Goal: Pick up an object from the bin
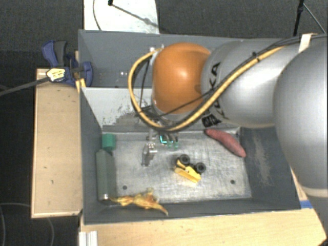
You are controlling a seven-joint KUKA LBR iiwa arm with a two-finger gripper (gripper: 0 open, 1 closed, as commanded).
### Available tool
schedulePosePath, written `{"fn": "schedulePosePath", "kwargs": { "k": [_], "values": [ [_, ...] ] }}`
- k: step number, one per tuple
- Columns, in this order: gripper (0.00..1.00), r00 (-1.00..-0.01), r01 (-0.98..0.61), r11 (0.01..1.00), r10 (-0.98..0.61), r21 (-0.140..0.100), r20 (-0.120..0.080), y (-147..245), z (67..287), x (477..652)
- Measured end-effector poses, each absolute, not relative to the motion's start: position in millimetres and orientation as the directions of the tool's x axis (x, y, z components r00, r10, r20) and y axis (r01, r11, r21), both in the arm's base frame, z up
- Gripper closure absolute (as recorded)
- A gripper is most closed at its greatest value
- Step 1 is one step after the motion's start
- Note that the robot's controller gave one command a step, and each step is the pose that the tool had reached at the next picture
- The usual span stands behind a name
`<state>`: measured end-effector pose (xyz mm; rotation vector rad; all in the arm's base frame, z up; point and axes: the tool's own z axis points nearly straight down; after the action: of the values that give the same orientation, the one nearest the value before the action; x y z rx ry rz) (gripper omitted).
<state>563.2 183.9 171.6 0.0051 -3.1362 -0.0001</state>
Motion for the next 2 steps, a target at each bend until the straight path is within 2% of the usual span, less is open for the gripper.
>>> {"fn": "schedulePosePath", "kwargs": {
  "k": [1,2],
  "values": [
    [0.00,-1.000,0.001,1.000,0.001,0.002,-0.003,183.0,176.2,565.3],
    [0.00,-0.999,-0.042,0.999,-0.042,0.002,-0.004,145.7,155.2,571.0]
  ]
}}
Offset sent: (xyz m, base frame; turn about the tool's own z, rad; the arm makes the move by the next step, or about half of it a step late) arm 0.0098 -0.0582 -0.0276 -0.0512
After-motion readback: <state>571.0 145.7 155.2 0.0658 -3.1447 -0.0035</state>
